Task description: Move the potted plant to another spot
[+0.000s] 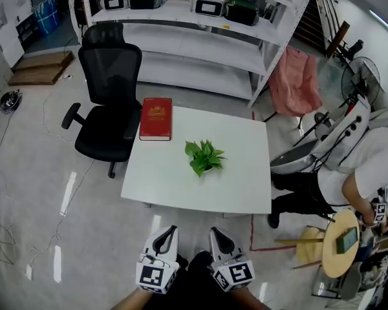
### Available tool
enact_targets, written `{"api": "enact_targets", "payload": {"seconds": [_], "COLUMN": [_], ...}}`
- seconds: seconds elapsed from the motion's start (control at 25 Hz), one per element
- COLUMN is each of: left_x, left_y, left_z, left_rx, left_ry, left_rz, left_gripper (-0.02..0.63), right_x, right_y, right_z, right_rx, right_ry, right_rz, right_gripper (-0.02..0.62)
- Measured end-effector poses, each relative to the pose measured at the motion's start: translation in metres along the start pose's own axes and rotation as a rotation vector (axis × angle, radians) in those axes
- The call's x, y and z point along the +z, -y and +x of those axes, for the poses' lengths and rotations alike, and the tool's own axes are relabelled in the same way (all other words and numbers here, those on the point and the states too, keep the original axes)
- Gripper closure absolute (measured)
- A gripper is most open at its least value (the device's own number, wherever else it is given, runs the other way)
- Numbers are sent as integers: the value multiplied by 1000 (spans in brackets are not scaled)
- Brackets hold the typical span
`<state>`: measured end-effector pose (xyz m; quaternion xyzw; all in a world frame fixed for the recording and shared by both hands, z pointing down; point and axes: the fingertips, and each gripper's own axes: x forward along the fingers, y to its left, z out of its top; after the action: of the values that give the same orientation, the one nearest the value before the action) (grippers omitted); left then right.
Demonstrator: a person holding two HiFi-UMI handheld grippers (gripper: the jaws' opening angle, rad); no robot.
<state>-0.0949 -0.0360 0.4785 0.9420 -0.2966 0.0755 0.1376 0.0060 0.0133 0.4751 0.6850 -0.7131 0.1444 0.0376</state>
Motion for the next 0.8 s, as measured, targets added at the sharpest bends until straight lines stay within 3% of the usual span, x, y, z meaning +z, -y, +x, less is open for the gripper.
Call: {"api": "enact_targets", "payload": {"seconds": [0.32,0.8], "left_x": [16,48], "left_y": [-18,-57], "left_z": [34,97], "left_rx": [17,181], "left_ry": [38,95], "left_rz": [-14,-49], "left_gripper": [584,584], "right_x": [13,29], "right_y": [21,78], "right_z": [45,121], "right_rx": [22,140], "right_ry": [0,-62], "right_rz": [-35,-103], "right_gripper": [583,583]}}
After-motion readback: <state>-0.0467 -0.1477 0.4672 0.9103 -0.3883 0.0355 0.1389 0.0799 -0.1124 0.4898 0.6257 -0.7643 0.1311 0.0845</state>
